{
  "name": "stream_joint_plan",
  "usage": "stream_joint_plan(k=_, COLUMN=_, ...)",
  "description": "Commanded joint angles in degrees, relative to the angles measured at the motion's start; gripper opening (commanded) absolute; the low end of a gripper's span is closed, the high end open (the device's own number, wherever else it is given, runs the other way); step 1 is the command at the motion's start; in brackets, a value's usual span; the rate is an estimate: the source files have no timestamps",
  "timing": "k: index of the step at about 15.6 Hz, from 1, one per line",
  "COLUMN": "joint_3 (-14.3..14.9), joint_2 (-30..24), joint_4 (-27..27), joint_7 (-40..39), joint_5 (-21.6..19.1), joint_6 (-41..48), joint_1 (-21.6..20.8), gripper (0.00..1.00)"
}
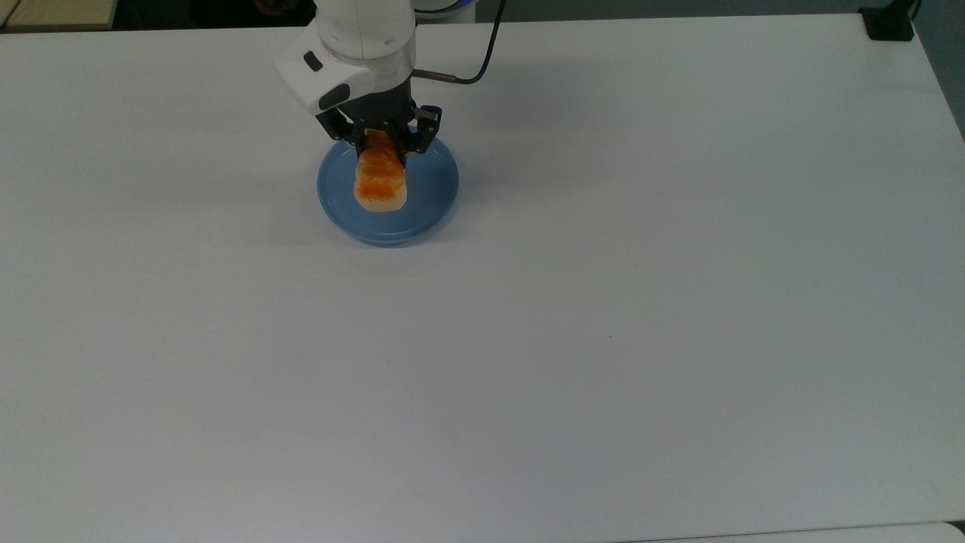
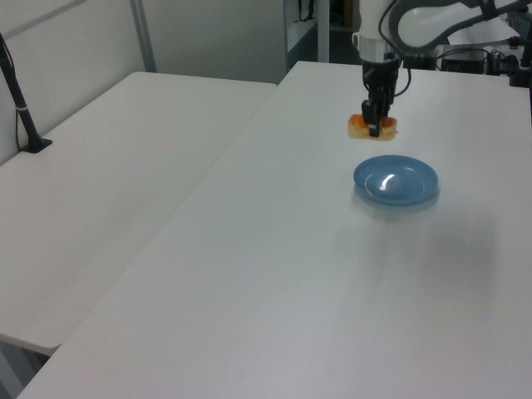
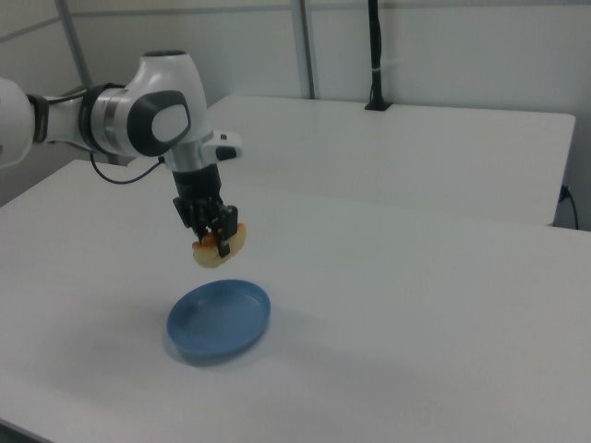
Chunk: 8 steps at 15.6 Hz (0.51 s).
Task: Put the bread on a plate
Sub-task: 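Lift the bread roll and carry it over the blue plate, then lower the bread roll onto the plate and open the gripper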
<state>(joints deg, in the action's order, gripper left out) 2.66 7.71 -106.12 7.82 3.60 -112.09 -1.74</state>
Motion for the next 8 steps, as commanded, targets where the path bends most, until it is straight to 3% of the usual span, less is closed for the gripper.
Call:
stream_joint_plan(k=1, joint_3=-0.28, joint_2=-5.06, joint_4=-10.22, joint_7=-1.14, joint_5=1.58, joint_6=-4.88, joint_1=0.25, gripper=0.48)
stream_joint_plan(k=5, joint_3=-0.28, joint_2=-5.07, joint_4=-16.39, joint_7=-0.62, joint_5=3.69, joint_6=-11.91, joint_1=0.07, gripper=0.44)
stream_joint_plan(k=8, joint_3=-0.28, joint_2=-4.72, joint_4=-17.36, joint_7=-0.53, joint_5=4.57, joint_6=-12.89, joint_1=0.43, gripper=0.44)
